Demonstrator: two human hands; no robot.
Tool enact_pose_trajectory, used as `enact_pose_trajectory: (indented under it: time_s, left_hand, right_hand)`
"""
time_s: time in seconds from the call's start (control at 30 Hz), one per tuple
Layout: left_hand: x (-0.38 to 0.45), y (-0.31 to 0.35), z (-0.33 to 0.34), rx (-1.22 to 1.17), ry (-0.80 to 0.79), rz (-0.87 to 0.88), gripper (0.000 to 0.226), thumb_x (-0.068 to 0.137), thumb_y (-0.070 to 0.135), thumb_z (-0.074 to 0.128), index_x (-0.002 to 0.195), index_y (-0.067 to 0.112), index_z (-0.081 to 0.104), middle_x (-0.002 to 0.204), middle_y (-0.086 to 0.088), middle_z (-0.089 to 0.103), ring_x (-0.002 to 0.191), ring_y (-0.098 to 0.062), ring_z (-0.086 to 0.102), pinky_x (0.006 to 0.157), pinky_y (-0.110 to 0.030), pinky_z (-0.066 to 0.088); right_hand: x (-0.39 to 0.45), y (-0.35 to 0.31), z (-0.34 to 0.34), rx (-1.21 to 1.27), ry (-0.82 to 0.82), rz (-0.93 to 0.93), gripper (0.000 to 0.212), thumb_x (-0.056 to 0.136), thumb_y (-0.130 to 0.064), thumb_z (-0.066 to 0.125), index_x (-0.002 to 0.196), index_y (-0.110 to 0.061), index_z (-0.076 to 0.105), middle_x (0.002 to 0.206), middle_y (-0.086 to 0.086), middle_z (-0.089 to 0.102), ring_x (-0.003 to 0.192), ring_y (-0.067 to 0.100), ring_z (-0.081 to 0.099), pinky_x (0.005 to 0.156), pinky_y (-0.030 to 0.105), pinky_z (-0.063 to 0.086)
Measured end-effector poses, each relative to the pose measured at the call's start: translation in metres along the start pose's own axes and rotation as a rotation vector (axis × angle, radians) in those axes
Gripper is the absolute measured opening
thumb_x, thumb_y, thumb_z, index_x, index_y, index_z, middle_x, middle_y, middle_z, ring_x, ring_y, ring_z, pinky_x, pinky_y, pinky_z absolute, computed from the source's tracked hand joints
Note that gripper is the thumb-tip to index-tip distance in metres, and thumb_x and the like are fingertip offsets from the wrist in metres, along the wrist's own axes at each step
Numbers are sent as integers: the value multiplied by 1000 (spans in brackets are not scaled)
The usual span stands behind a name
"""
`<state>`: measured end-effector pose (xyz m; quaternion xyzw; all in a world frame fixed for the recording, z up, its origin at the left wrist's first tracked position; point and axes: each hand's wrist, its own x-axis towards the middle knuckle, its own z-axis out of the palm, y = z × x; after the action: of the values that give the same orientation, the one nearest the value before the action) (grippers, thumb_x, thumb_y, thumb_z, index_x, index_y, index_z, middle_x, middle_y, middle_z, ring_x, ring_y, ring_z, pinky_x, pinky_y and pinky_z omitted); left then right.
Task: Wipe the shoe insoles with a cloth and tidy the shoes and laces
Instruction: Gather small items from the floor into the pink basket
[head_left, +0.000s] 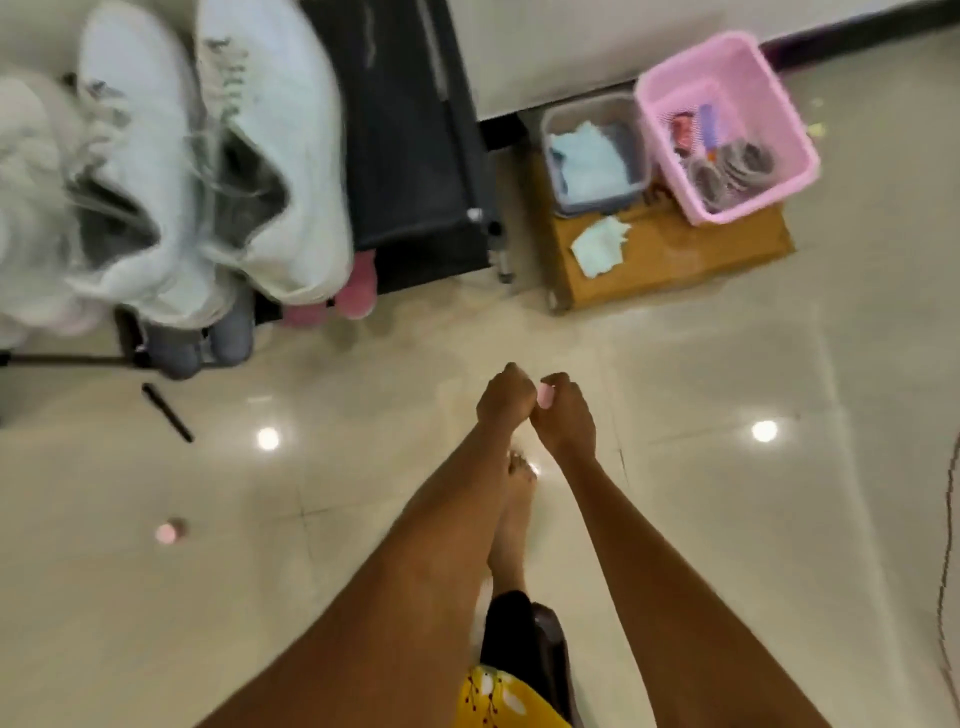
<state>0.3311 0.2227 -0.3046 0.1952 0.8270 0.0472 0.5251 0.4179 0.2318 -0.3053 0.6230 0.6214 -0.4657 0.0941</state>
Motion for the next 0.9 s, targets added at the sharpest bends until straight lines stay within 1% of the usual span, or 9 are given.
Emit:
enact_pose_trajectory:
  time_s: [0.07, 0.13, 0.23, 0.33, 0.47, 0.6, 0.7, 0.8, 0.9]
  left_hand:
    - [9, -26, -28, -68, 41, -32, 28, 93, 14, 39, 116, 6, 54, 120, -13, 61, 111, -30, 57, 90, -37, 45]
    - [13, -57, -54, -80, 73, -51, 28, 94, 15, 39, 117, 5, 52, 120, -15, 60, 113, -32, 56, 91, -38, 44]
    - [13, -117, -87, -150, 114, -121, 28, 96, 13, 36, 119, 3, 50, 123, -17, 59, 116, -34, 54, 92, -39, 43]
    - [3, -175, -107, -278, 173, -221, 29, 95, 11, 33, 118, 4, 51, 123, -14, 59, 115, -32, 54, 90, -35, 43]
    - [-18, -241, -125, -460, 262, -329, 31, 95, 11, 31, 118, 9, 52, 121, -9, 60, 111, -28, 56, 85, -33, 43]
    - [-37, -299, -142, -643, 361, -408, 32, 94, 9, 31, 117, 11, 53, 115, -7, 62, 103, -26, 58, 78, -30, 41]
    - [-44, -339, -158, -770, 480, -457, 24, 96, 14, 36, 113, 11, 53, 113, -8, 63, 103, -26, 58, 78, -28, 40]
    - [-41, -369, -179, -840, 571, -479, 23, 98, 21, 41, 113, 11, 54, 114, -8, 63, 105, -26, 58, 77, -27, 39]
    - [-21, -397, -202, -869, 663, -492, 21, 97, 23, 45, 112, 11, 55, 113, -8, 63, 105, -24, 57, 76, -25, 37]
  right_hand:
    - [5, -30, 19, -79, -57, -64, 29, 88, -23, 50, 115, -11, 49, 114, 9, 56, 100, 30, 58, 78, 34, 43]
    - [7, -52, 42, -141, -124, -132, 32, 87, -24, 54, 116, -10, 49, 114, 10, 57, 102, 31, 58, 82, 36, 46]
    - [2, -80, 83, -252, -236, -234, 36, 85, -24, 59, 118, -12, 49, 115, 10, 57, 103, 31, 59, 83, 33, 45]
    - [-15, -102, 126, -340, -326, -306, 39, 86, -25, 60, 122, -15, 47, 117, 9, 55, 104, 30, 58, 84, 33, 45]
    - [-49, -132, 183, -388, -405, -356, 36, 87, -26, 58, 122, -24, 49, 118, 6, 54, 103, 27, 58, 86, 34, 48]
    - [-81, -163, 231, -411, -446, -401, 34, 87, -26, 60, 120, -23, 53, 116, 7, 55, 103, 26, 58, 86, 31, 47]
    - [-97, -191, 266, -455, -441, -423, 32, 87, -24, 60, 118, -20, 53, 115, 7, 55, 101, 26, 57, 82, 28, 46]
    - [-108, -220, 300, -465, -446, -460, 32, 88, -22, 60, 118, -16, 52, 115, 9, 55, 101, 27, 57, 78, 24, 41]
    - [-107, -247, 344, -480, -424, -480, 32, 87, -22, 60, 117, -14, 52, 117, 10, 56, 102, 28, 57, 79, 24, 41]
